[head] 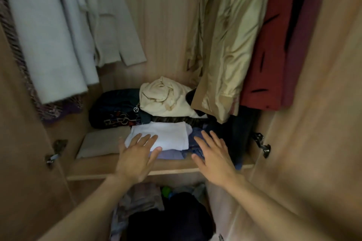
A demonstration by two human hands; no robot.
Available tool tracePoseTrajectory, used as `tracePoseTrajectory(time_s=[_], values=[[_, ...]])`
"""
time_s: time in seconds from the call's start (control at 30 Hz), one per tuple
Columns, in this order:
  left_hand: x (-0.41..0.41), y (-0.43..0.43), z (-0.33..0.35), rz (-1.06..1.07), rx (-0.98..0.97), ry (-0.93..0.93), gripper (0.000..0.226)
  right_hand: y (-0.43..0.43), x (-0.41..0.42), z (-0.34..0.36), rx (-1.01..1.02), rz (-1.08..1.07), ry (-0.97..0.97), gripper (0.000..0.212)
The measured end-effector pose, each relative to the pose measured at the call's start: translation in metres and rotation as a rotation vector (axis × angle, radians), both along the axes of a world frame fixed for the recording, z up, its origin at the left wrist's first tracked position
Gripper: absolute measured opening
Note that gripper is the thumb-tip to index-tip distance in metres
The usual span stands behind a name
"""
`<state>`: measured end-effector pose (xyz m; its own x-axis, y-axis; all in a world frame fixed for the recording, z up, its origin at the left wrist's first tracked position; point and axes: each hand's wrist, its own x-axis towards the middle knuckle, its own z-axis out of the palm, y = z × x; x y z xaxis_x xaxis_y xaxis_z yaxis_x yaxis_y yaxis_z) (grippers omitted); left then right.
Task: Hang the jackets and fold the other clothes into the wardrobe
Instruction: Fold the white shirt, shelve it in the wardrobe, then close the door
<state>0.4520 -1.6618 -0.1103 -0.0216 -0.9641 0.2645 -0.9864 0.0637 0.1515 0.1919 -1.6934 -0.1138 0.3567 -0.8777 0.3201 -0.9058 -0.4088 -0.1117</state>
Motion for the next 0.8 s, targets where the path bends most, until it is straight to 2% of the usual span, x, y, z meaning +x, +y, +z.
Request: tracePoseTrajectory(time_s=[0.17, 0.3, 0.47, 0.57, 0.8], values=[[-0.053, 0.071, 0.014, 0.029, -0.063, -0.053, 0.057, 0.057, -0.043, 0.012, -0.044, 0.039, -0.082, 0.062], [-0.090, 0.131, 0.016, 0.008, -0.002, -0.075, 0.056, 0.105, -0.066, 0.013, -0.040, 0.051, -0.188, 0.060], [-0.120, 0.176, 0.033, -0.004, -0.013, -0.061, 0.057, 0.158, -0.094, 0.024, -0.038, 0.059, -0.171, 0.060], [-0.129, 0.195, 0.044, -0.040, -0.049, -0.047, 0.057, 0.184, -0.104, 0.040, -0.043, 0.021, -0.229, 0.060], [-0.115, 0.240, 0.072, -0.112, -0.149, 0.037, 0.057, 0.247, -0.097, 0.066, -0.093, -0.047, -0.234, 0.061]])
